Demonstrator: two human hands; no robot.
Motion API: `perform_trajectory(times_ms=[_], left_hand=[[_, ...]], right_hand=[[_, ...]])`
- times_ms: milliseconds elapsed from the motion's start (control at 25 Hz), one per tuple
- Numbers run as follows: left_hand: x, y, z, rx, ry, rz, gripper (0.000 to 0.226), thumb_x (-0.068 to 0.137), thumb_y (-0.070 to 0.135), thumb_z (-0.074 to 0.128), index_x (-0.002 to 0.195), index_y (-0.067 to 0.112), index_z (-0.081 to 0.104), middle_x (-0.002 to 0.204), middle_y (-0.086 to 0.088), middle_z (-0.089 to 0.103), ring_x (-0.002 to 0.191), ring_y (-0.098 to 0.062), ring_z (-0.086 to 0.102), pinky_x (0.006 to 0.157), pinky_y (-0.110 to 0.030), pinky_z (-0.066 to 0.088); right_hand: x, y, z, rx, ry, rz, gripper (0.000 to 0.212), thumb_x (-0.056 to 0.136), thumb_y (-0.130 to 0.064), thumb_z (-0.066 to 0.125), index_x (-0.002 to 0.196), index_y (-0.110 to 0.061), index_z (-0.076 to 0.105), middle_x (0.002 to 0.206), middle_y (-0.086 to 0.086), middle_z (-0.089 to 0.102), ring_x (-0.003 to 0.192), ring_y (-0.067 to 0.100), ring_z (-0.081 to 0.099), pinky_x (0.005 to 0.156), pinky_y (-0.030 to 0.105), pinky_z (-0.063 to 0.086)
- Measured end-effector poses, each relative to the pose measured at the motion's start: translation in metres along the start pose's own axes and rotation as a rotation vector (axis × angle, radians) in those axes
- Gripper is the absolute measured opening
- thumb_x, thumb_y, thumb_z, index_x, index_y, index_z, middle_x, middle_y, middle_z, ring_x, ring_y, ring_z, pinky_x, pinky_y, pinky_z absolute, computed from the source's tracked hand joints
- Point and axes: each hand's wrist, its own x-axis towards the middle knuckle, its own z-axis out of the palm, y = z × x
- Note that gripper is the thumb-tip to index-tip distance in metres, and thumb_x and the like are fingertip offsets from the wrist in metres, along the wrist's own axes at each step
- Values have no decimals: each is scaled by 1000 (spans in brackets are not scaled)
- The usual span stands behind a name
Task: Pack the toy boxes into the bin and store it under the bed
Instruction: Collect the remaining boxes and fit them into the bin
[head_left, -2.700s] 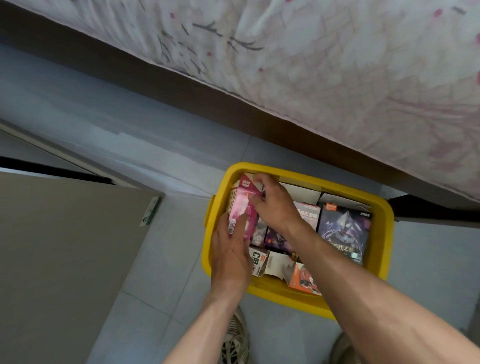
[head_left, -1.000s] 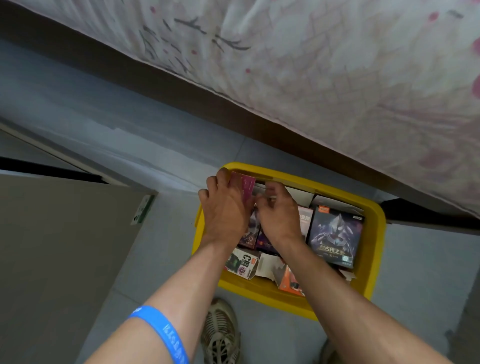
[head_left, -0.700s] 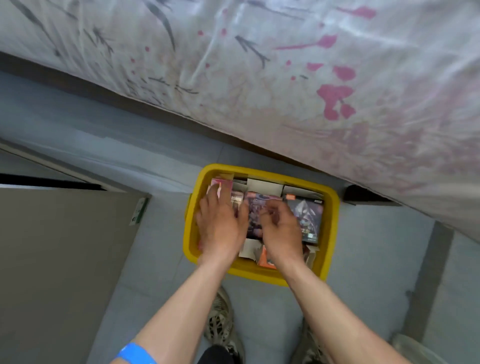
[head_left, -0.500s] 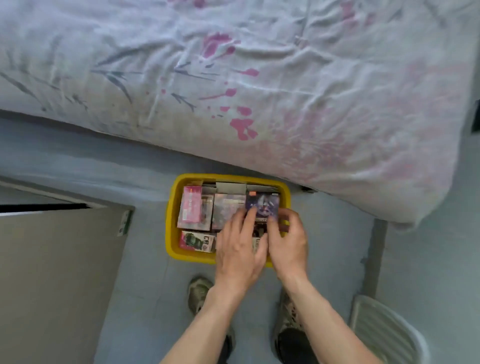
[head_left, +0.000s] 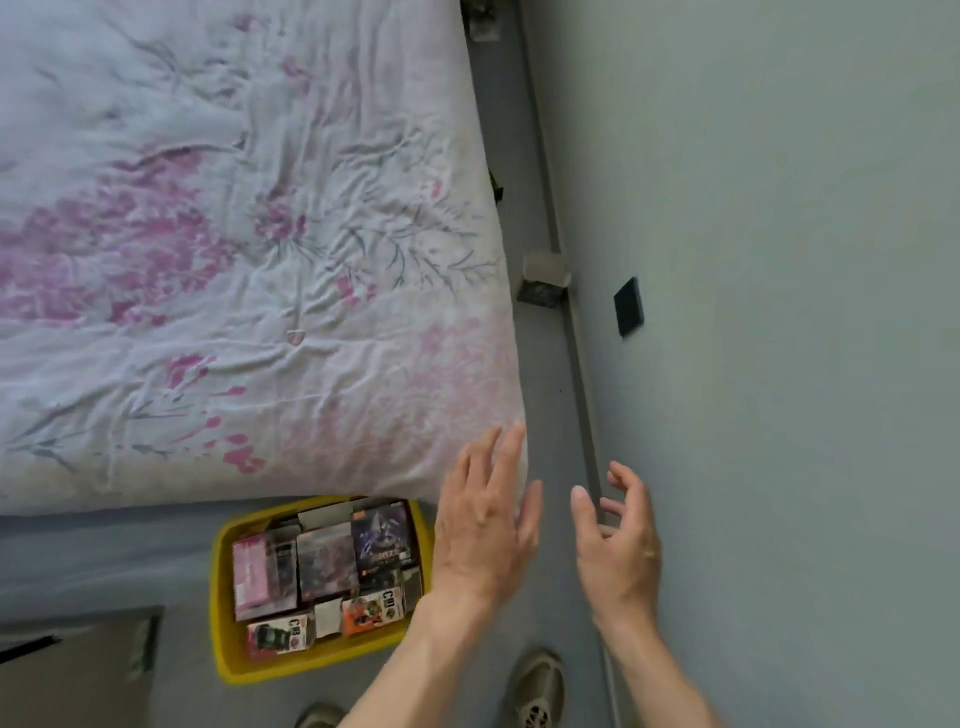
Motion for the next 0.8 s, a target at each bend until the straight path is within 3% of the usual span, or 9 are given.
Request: perform_trajectory(times_ms=[200,320,600,800], left_hand=[[89,42,0,-14,50,-117,63,95,27,58,153,19,33,152,-5,42,136,-23,38,113,-32,29],[141,50,5,-14,48,-96,65,95,30,56,154,22,30,154,-2,38,139,-20,34,115,-35,31],[286,26,26,-128,-1,-211,64,97,26,54,155,24,27,155,-1,36,141,-16,30,117,-33,28],[383,-5,55,-75,-124,-210,65,99,28,49,157,23,20,160,-3,26,147,-17,21,120,-32,23]], right_hand=[[73,-50,-23,19,-79,-98,46,90,-30,67,132,-24,51,127,-11,54,105,9,54,89,35,51],[123,-75,-18,16,-116,-108,44,91,-34,65,131,-28,50,129,-15,53,108,6,53,90,34,50],[243,-113,43,-83,-202,12,36,93,-35,62,126,-37,47,125,-16,52,107,1,51,83,23,44],[343,-131,103,-257,-332,7,39,94,-33,62,131,-28,49,127,-17,48,109,5,51,81,18,41]])
